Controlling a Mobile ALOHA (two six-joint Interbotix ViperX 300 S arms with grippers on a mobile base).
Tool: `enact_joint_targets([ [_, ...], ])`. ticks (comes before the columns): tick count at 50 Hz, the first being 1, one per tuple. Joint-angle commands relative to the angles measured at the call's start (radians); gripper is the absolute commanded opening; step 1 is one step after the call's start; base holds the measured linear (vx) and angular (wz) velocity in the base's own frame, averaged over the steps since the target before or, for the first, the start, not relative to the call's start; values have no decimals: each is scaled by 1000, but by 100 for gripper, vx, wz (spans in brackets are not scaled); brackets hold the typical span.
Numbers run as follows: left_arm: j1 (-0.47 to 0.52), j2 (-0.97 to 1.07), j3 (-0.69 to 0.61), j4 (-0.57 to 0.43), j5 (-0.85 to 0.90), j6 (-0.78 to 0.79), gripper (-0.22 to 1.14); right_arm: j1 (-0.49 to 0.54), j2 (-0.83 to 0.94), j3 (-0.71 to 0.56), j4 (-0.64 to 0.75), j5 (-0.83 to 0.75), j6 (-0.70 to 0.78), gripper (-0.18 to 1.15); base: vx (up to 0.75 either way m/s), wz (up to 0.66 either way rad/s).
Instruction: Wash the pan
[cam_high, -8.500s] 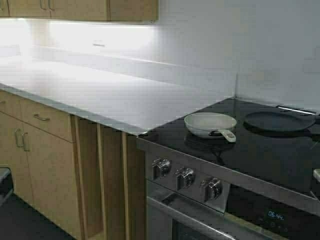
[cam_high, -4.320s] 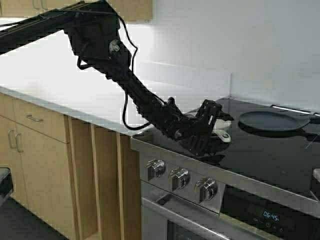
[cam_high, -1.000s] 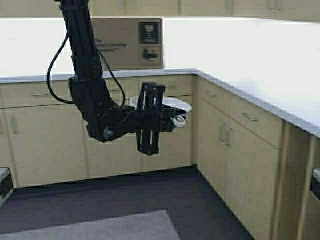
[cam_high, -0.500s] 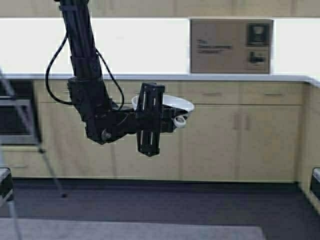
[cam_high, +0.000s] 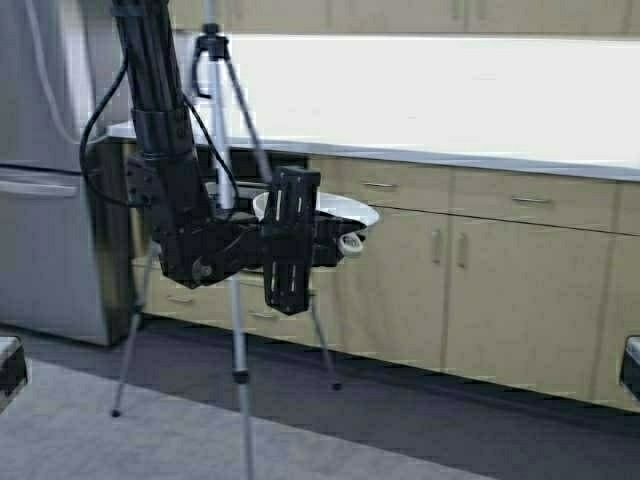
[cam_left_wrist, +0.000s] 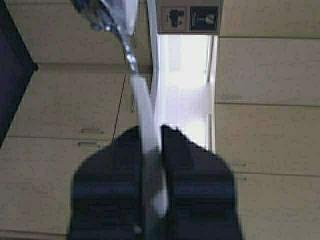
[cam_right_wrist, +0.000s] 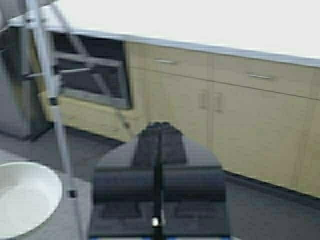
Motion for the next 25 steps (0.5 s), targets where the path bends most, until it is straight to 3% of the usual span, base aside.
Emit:
enact_joint_targets([
  [1,-6,-64,-2,3,-20,20,2,2,5,-20,-8,-3,5,6,13,51],
  [25,-3,-97,26,3,-32,20,2,0,0,-6,-8,-5,5,6,13,57],
])
